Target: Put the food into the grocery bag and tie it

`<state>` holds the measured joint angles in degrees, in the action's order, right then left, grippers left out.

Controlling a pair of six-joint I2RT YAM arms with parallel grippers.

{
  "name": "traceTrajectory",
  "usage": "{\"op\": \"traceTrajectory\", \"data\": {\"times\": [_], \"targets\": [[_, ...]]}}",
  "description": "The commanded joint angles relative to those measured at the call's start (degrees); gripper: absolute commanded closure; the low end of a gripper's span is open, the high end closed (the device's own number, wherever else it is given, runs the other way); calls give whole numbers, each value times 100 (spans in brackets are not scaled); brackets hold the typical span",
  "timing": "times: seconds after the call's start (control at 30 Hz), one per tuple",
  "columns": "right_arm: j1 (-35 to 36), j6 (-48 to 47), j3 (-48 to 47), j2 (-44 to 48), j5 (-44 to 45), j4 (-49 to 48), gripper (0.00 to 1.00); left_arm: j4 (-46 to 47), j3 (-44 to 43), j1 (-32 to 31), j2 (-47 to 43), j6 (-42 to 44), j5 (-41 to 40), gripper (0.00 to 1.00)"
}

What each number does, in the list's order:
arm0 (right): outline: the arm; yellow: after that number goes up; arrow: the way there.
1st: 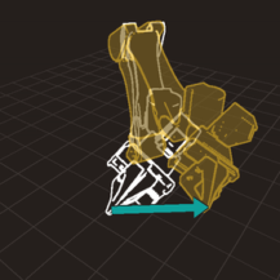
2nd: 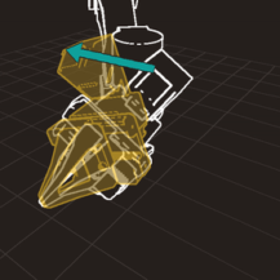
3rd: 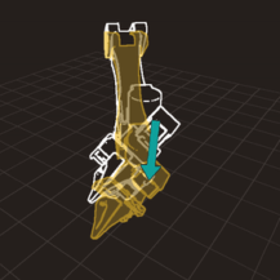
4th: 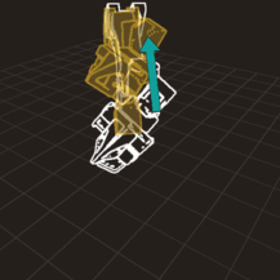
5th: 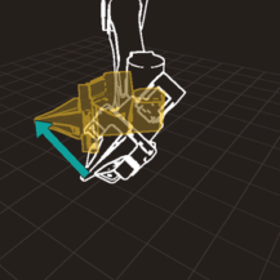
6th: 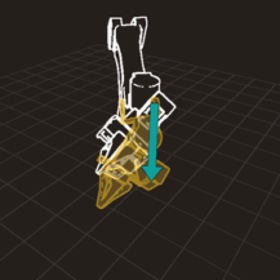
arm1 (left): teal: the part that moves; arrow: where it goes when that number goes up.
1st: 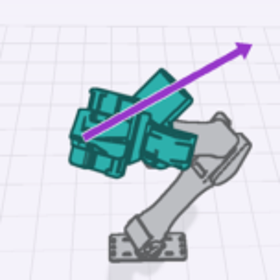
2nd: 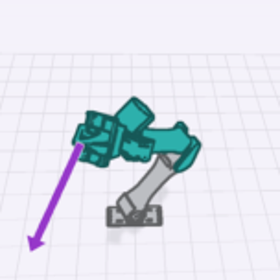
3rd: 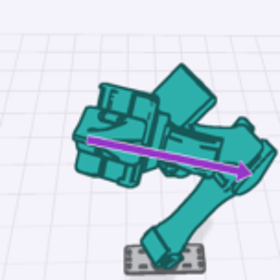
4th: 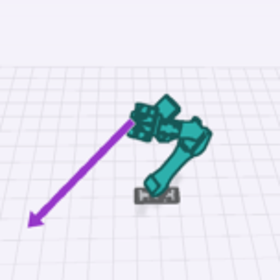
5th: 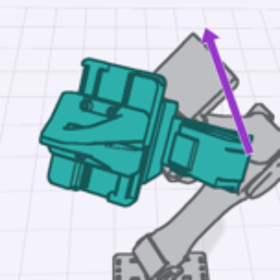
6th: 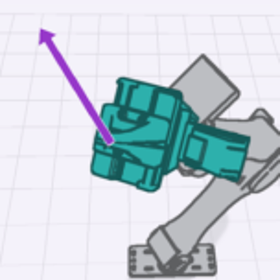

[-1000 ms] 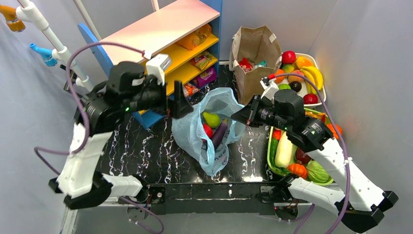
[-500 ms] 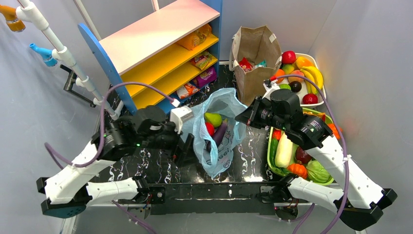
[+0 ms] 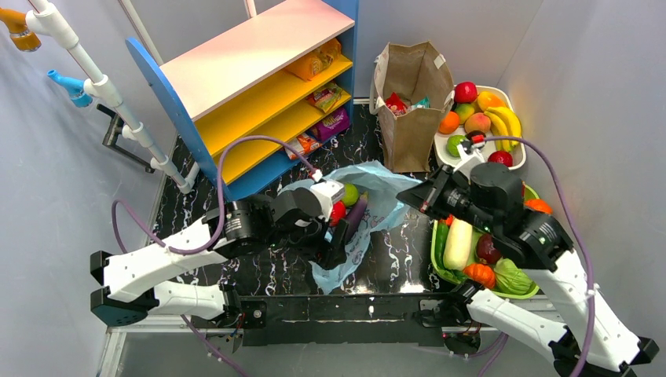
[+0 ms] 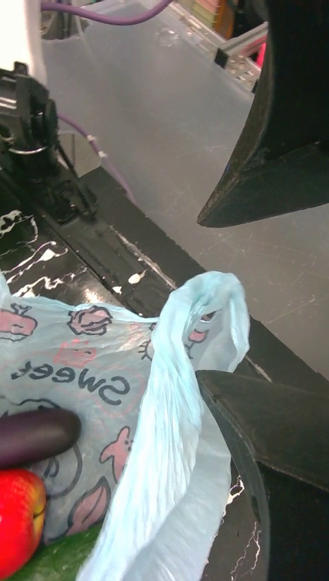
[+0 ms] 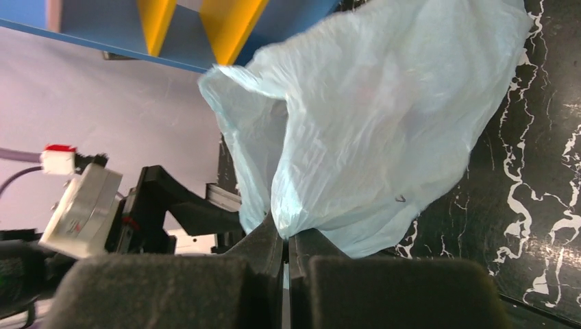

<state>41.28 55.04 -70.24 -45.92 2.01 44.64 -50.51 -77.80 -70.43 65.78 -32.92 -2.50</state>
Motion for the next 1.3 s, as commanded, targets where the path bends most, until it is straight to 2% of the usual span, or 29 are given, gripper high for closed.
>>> {"op": "traceTrajectory", "data": {"times": [0.0, 0.23, 0.43, 0.6, 0.73, 0.87, 0.9, 0.93, 1.0, 1.13, 1.27], "targets": [[27, 163, 194, 277, 192, -122, 99, 525, 440, -249, -426, -640, -855, 28], [30, 85, 195, 312, 96, -160, 99, 453, 307, -975, 94, -854, -1473, 30], [30, -70, 89, 242, 44, -150, 99, -337, -97, -1648, 474, -1290, -2245, 29], [29, -153, 100, 255, 64, -121, 99, -700, 69, -1849, 438, -1538, -2364, 29], [30, -165, 133, 252, 64, -137, 99, -710, 401, -1932, 318, -1779, -2422, 35], [30, -197, 116, 192, 11, -182, 99, -364, 774, -1966, 218, -1908, -2439, 48], [30, -212, 98, 171, -8, -182, 99, -262, 801, -1965, 223, -1885, -2461, 55], [30, -232, 76, 155, -26, -172, 99, -194, 786, -1966, 248, -1856, -2492, 66], [30, -287, 19, 150, -61, -107, 99, -231, 576, -1965, 355, -1774, -2588, 99], [26, -507, -344, 126, -287, 167, 99, -909, -760, -1965, 750, -1573, -2844, 100], [29, -787, -1108, -93, -599, 661, 99, -1466, -2112, -1955, 1001, -1187, -3068, 100]]}}
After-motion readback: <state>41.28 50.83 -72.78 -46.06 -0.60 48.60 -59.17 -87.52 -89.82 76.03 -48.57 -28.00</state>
